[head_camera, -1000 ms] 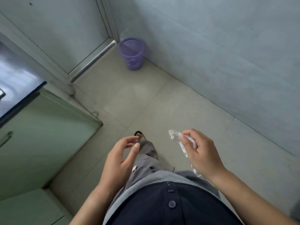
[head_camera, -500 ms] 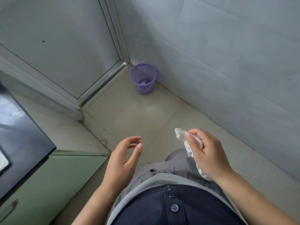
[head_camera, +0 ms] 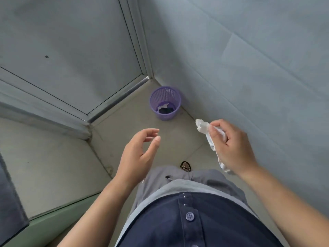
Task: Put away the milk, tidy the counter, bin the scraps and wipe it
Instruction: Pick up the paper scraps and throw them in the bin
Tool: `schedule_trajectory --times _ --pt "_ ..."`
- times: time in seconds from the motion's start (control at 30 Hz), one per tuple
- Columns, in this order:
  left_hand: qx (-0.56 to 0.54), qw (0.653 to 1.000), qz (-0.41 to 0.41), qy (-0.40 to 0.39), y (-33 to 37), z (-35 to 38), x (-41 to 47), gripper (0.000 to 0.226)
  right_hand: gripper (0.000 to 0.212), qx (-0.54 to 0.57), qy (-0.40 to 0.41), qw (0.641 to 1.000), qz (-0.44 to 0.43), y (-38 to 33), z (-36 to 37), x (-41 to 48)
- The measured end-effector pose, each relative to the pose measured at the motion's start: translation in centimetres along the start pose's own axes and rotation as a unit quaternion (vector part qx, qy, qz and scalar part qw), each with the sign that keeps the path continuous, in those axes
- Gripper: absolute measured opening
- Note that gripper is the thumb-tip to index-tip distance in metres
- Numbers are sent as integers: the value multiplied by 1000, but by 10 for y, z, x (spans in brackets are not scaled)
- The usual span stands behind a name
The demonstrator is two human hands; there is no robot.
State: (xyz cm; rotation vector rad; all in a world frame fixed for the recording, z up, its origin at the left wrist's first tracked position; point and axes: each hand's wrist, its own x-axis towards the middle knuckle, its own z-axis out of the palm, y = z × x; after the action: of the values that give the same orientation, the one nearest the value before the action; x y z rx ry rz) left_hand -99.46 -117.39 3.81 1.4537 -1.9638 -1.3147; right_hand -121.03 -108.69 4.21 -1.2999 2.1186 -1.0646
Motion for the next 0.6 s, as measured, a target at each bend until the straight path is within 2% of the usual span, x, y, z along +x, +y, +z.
schedule_trajectory --times 0.33,0.6 --pt "-20 998 -53 10 15 -5 139 16 10 4 -76 997 4 15 24 151" --pt "55 998 -19 -3 10 -51 313 19 11 -7 -85 996 8 4 77 298"
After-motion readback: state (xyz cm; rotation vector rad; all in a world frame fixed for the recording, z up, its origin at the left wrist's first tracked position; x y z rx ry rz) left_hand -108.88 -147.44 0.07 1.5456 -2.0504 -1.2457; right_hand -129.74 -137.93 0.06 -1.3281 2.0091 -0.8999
